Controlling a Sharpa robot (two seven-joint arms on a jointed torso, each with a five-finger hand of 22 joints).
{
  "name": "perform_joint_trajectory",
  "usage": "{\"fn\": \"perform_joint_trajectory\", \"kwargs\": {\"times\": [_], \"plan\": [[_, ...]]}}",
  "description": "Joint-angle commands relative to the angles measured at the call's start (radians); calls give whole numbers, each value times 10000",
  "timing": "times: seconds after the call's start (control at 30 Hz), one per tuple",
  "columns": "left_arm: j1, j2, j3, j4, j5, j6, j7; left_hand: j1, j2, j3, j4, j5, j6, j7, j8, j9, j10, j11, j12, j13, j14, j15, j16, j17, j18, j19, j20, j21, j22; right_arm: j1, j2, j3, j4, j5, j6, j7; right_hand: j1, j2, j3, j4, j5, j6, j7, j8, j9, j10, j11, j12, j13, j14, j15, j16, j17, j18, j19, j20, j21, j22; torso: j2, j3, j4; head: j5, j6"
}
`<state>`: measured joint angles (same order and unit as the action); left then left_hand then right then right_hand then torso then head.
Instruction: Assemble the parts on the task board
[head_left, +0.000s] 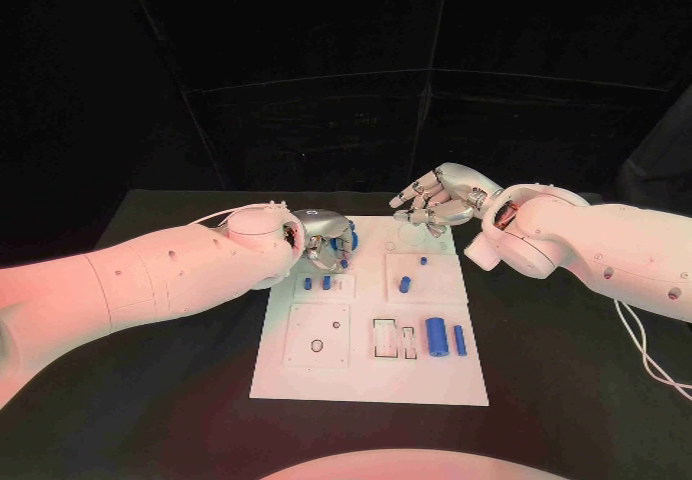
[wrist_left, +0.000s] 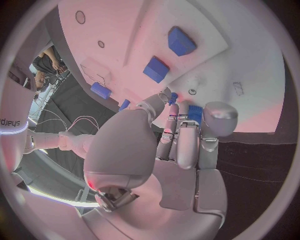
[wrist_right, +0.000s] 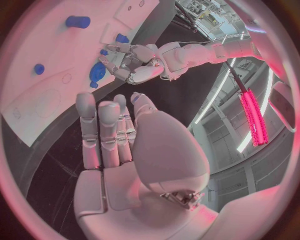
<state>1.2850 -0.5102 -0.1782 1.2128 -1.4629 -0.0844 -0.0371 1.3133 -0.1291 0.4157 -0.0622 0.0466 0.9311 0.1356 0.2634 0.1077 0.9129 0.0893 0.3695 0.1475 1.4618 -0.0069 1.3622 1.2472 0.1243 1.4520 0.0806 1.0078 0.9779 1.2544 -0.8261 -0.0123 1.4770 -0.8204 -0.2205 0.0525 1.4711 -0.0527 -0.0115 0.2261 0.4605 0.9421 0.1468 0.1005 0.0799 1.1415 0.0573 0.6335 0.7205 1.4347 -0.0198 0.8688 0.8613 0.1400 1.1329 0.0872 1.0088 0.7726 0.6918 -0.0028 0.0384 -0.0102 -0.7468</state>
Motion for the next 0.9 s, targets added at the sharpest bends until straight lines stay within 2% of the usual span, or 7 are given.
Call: {"fn": "perform_joint_trajectory", "kwargs": {"times": [0.03, 0.23, 0.43, 0.77, 0.9], "plan": [[14, 1, 7, 5, -56, 73, -121, 44, -85, 31, -16, 16, -30, 48, -44, -16, -50, 10, -54, -19, 443, 41, -7, -9, -100, 2, 57, 32, 1, 16, 10, 5, 9, 27, -35, 97, 24, 4, 60, -10, 52, -43, 15, 69, 2, -46, -17, -32, -17, 22, -5, -19, 9, 176, -42, 24, -55, 3, 1, -2, -16, 14, -8], [13, 32, 6, 43, -55, 197, -103, 48, 66, 129, 4, 17, 118, -19, -80, -57, 364, -65, 133, -12, 458, 2, 49, 31, -119, 27, 54, 239, 226, 16, 15, 5, 8, 27, -16, 95, 24, 4, 60, -10, 52, -43, 15, 69, 2, -46, -17, -32, -17, 22, -5, -19, 9, 176, -42, 24, -55, 3, 4, 0, -14, 17, -15], [11, 57, 6, 100, -55, 219, -46, -28, 128, 195, 43, 16, 321, -123, -108, -87, 710, -192, 252, -24, 460, -101, 53, -9, -151, 87, -2, 531, 533, 16, 23, 5, 8, 27, -9, 96, 24, 4, 60, -10, 52, -43, 15, 69, 2, -46, -17, -32, -17, 22, -5, -19, 9, 176, -42, 24, -55, 3, 0, 0, -5, 28, -4], [11, 64, 5, 50, -54, 204, -83, -69, 178, 283, 57, 16, 483, -162, -192, -135, 1086, -302, 336, -50, 462, -183, 67, -30, -195, 125, -70, 790, 816, 16, 23, 5, 15, 27, 14, 86, 20, 2, 73, 1, 72, -24, 14, 83, 7, -42, -20, -27, -22, 31, -6, -11, 27, 175, -34, 23, -56, 7, 0, -5, -12, 33, -6], [11, 77, 5, 13, -53, 218, -158, 82, 323, 436, -18, 15, 677, -183, -175, -132, 1354, -382, 396, -48, 469, -244, 90, -16, -233, 163, -118, 1007, 1049, 16, 25, 5, 14, 27, 19, 82, 18, 2, 77, 4, 76, -16, 13, 90, 9, -41, -20, -26, -23, 33, -6, -8, 33, 174, -31, 23, -55, 9, 8, -8, -16, 27, -6]]}}
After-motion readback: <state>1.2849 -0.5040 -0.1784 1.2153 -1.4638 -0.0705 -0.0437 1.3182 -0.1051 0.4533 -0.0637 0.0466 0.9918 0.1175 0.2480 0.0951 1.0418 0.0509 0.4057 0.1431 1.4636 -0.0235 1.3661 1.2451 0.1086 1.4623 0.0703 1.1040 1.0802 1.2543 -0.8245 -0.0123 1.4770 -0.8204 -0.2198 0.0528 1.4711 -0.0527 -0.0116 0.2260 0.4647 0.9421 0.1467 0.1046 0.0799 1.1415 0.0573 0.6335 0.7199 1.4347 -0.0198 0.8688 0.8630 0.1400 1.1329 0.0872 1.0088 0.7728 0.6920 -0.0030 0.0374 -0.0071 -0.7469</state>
